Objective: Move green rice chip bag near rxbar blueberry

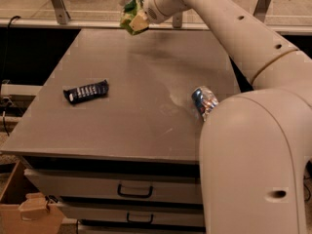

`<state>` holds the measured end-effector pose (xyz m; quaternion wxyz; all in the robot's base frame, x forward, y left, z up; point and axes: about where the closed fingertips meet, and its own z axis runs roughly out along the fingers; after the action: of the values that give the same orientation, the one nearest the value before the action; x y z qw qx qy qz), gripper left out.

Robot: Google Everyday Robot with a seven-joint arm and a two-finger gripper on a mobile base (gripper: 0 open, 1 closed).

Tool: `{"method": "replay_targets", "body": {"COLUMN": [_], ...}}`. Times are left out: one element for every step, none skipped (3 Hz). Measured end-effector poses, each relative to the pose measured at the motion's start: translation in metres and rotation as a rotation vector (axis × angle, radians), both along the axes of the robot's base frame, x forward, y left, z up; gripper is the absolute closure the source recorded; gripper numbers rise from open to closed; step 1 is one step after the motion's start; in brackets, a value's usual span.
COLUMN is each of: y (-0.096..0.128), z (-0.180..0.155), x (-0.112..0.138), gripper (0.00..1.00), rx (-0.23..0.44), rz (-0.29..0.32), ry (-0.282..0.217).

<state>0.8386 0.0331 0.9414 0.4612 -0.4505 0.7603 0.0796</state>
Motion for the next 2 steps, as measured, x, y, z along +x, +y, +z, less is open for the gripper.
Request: {"method": "replay_targets", "body": {"y": [0.003,-0.005], "z": [-0.016,-0.040], "x": [-0.001,-0.018], "gripper": [1.00,1.00], "rx": [0.009,-0.012], "rz": [0.066,0.216], "ry": [0.036,0.093]}}
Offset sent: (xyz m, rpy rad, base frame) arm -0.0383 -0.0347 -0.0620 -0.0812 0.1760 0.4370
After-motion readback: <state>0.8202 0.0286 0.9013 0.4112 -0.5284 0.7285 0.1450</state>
